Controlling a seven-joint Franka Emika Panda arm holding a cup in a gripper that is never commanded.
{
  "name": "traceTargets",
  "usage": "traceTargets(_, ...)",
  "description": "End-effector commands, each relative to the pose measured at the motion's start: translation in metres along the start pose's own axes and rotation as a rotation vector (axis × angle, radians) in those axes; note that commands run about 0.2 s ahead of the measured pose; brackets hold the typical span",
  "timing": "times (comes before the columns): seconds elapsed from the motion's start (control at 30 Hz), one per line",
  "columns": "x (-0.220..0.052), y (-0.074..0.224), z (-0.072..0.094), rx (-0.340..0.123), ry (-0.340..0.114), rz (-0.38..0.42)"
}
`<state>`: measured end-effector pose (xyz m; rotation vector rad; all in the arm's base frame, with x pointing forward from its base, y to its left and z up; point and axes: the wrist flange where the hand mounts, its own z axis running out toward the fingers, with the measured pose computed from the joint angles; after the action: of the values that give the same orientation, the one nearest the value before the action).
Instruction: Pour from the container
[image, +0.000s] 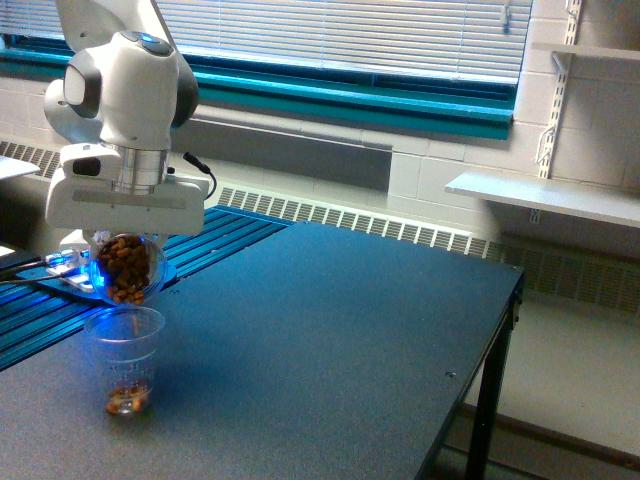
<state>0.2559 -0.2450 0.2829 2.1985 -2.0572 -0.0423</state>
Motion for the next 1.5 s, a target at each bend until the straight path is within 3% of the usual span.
traceTargets(0.03,0.0019,-0.0006,0.0003,-0.004,-0.005,0.017)
traceTargets(1.5,-0.0032,-0.0013,0.0052,-0.033,-0.031,-0.01)
